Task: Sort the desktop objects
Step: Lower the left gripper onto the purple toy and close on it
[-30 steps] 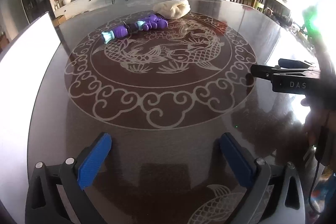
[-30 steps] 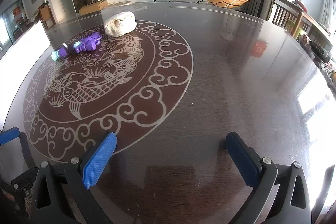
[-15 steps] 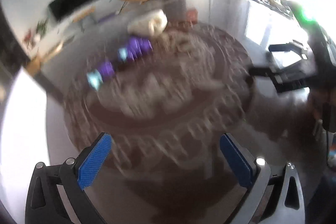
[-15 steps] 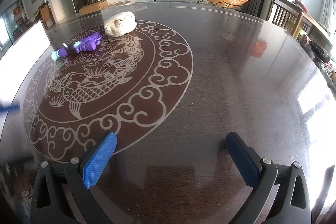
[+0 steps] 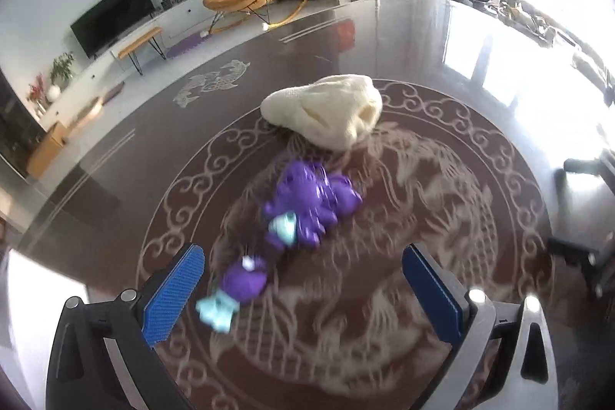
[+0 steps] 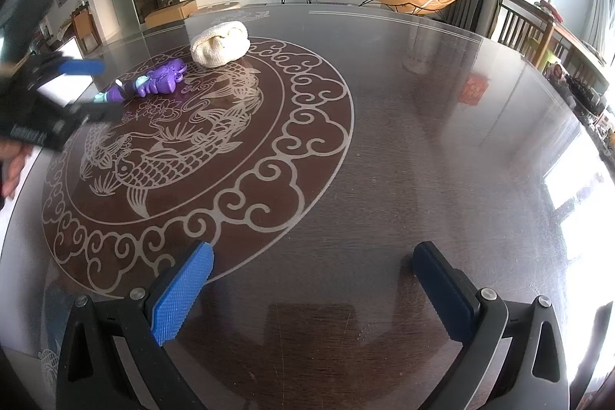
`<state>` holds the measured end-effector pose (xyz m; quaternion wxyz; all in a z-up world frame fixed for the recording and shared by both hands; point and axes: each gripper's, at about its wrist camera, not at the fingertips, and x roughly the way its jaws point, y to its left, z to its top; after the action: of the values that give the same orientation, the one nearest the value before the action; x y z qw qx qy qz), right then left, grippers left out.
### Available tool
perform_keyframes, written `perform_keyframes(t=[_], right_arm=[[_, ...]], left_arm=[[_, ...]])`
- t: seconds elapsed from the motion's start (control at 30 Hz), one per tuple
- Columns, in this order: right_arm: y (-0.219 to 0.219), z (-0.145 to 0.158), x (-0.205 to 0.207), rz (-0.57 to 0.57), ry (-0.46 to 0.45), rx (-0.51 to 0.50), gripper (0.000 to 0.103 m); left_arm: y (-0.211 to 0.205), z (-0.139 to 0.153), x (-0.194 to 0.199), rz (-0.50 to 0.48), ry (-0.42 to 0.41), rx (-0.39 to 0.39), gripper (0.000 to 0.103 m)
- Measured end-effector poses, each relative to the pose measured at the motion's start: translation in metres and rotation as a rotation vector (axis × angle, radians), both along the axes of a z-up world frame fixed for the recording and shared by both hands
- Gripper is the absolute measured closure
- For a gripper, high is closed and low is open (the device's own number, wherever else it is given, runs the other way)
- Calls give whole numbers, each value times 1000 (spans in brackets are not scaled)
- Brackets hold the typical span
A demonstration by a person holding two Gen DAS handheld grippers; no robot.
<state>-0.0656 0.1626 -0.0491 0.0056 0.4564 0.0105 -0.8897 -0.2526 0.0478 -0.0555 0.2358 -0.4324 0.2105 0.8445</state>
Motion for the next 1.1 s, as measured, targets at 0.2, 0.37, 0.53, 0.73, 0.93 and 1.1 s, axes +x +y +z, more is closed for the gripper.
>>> perform_keyframes(t=[0.2,0.37,0.53,0.73,0.93,1.1], right_arm=[[0,0,0,0,0,0,0],[0,0,0,0,0,0,0],[0,0,0,0,0,0,0],[0,0,0,0,0,-1,0],[-5,-1,-1,0,0,0,0],[-5,-1,-1,0,0,0,0]], left_arm=[[12,-17,-25,-21,-81,32,0],[14,-25,-36,-19,-98,63,0],[5,-27,-52,87,-76,133,0],[5,-27,-51,160,-73,134,0],[1,-28,-47,191,-57,136,6],[-8,-23,-33,266,-6,169,39]])
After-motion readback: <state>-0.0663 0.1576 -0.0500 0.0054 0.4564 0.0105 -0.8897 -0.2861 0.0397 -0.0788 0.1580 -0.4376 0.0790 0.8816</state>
